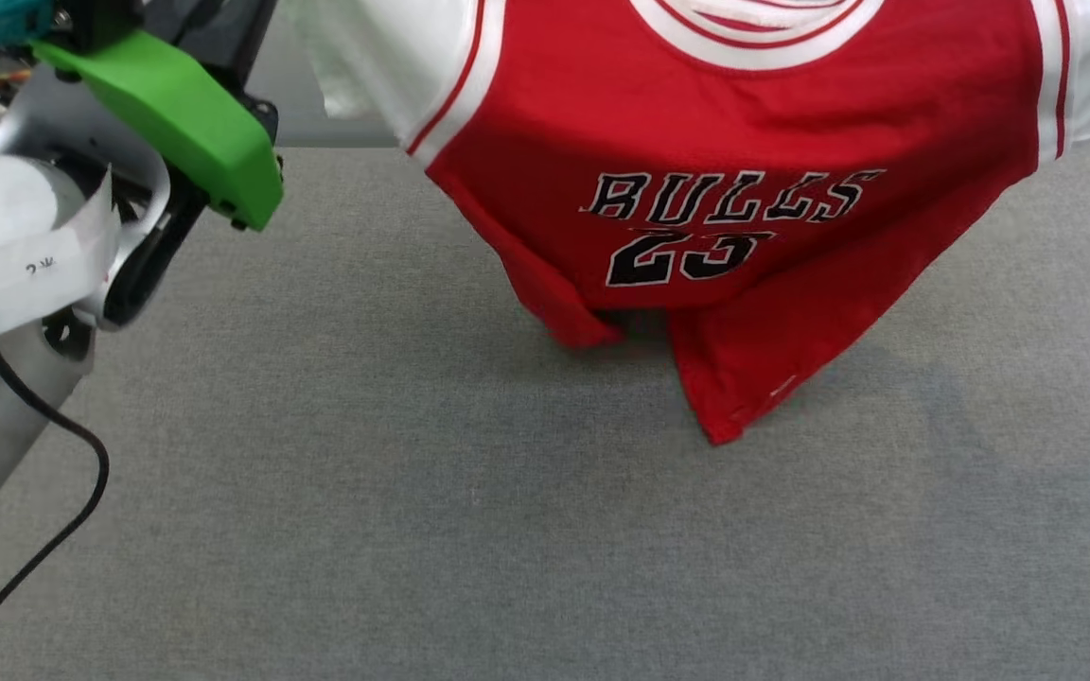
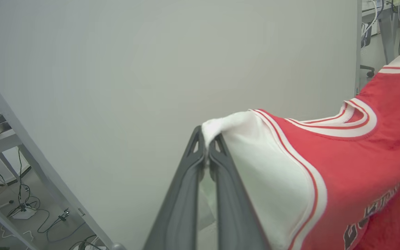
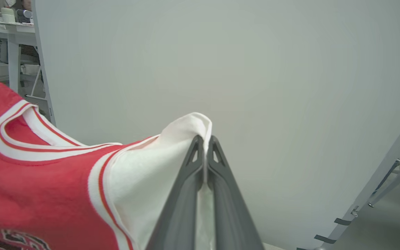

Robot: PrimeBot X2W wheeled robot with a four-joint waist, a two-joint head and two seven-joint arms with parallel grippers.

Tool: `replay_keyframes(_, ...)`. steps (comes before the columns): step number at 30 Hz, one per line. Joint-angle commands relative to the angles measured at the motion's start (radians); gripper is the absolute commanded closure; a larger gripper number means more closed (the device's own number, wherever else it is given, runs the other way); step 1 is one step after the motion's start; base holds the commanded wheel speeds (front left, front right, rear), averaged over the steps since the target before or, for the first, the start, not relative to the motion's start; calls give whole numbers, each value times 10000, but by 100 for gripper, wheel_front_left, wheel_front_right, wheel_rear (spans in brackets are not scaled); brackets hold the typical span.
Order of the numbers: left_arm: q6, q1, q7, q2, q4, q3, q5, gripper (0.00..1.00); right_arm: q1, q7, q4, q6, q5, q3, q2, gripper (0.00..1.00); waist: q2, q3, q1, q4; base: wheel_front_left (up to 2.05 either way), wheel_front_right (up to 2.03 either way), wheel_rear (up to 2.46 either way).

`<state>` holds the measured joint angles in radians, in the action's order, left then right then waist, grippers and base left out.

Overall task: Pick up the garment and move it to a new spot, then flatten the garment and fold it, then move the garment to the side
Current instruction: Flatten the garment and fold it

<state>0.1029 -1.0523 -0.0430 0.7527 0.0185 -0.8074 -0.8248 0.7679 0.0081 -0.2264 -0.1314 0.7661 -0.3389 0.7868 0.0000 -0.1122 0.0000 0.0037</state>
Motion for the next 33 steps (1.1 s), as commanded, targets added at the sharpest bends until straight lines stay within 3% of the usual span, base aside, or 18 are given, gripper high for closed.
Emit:
replay_keyframes(1,35,-388,18,-97,8,56,225,100,199,116,116,7,-152,163,-185,100,0,-18,0,-44,0,0,0)
replay_keyframes(9,-421,-2362,-275,-872,658,213,454,100,1503,1248,484,7,-1014,918,-735,100,0,-977,0,-159,0,0,0)
replay_keyframes(16,-1017,-4595,-368,-1586,1994,320,887,100,3918,1863,-319,7,-1667,639,-1106,100,0,-2326,0,-310,0,0,0)
replay_keyframes(22,-1565,-6550,-45,-2106,3485,602,1104,100,6474,1571,-1703,7,-2338,222,-1352,100,0,-3297,0,-360,0,0,0)
replay_keyframes(33,-2006,-8479,866,-2588,5830,771,1366,100,9782,280,-4235,7,-2922,-1023,-1852,100,0,-4098,0,-401,0,0,0)
